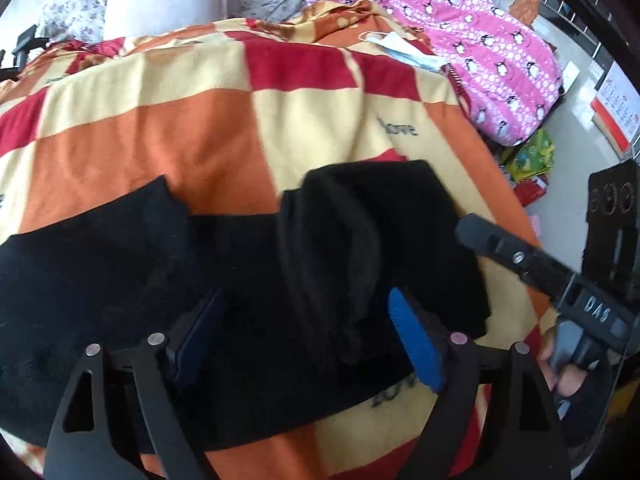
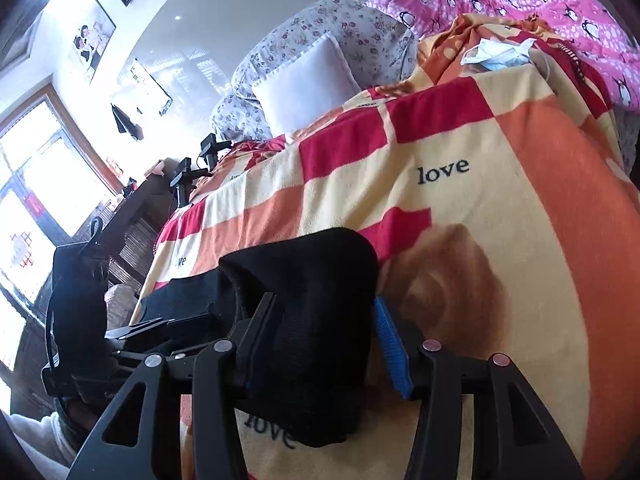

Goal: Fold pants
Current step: 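Grasp the pants end with the left gripper while the right gripper folds it over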

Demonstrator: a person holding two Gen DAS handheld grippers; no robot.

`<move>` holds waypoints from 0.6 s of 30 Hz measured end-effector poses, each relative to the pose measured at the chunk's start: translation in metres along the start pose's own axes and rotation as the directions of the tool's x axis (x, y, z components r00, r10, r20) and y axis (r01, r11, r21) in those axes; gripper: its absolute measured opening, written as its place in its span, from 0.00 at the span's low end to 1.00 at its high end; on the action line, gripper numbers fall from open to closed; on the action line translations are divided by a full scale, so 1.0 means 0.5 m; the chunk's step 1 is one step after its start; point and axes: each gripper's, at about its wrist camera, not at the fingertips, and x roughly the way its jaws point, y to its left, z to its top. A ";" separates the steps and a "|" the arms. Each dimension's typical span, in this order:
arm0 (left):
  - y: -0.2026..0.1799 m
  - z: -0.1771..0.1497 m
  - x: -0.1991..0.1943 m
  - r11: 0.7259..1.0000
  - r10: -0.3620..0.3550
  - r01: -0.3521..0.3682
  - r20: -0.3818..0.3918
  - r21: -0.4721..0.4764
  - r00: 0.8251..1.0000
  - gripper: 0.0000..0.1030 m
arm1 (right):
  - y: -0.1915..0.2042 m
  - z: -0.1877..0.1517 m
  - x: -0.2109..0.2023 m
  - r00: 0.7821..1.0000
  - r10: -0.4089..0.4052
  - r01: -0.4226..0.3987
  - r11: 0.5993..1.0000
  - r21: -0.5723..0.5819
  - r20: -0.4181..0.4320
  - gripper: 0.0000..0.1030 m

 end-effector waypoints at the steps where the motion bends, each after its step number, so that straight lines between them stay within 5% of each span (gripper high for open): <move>1: -0.004 0.004 0.005 1.000 -0.011 0.011 0.001 -0.006 1.000 0.81 | -0.005 0.000 0.000 1.000 -0.006 0.006 1.000 0.011 0.003 0.53; 3: -0.021 0.007 0.012 1.000 -0.021 0.021 0.012 0.021 1.000 0.63 | -0.011 -0.001 -0.005 1.000 -0.011 0.011 1.000 0.027 0.009 0.53; 4: -0.027 0.006 0.013 0.999 -0.020 0.019 0.014 0.044 1.000 0.37 | -0.014 -0.002 -0.009 1.000 -0.013 0.012 0.999 0.034 0.013 0.53; 6: -0.024 0.008 0.005 0.998 -0.041 0.041 0.016 0.041 0.999 0.15 | -0.013 -0.002 -0.019 1.000 -0.018 0.017 0.999 0.036 0.022 0.54; 13: 0.030 0.002 -0.103 0.998 -0.015 0.009 0.096 0.056 0.995 0.11 | 0.061 0.007 -0.037 0.999 0.040 -0.039 0.998 -0.052 0.018 0.54; 18: 0.088 -0.025 -0.098 0.999 0.047 -0.047 0.063 0.002 0.997 0.11 | 0.142 0.012 0.014 0.998 0.061 -0.066 0.985 -0.162 -0.031 0.50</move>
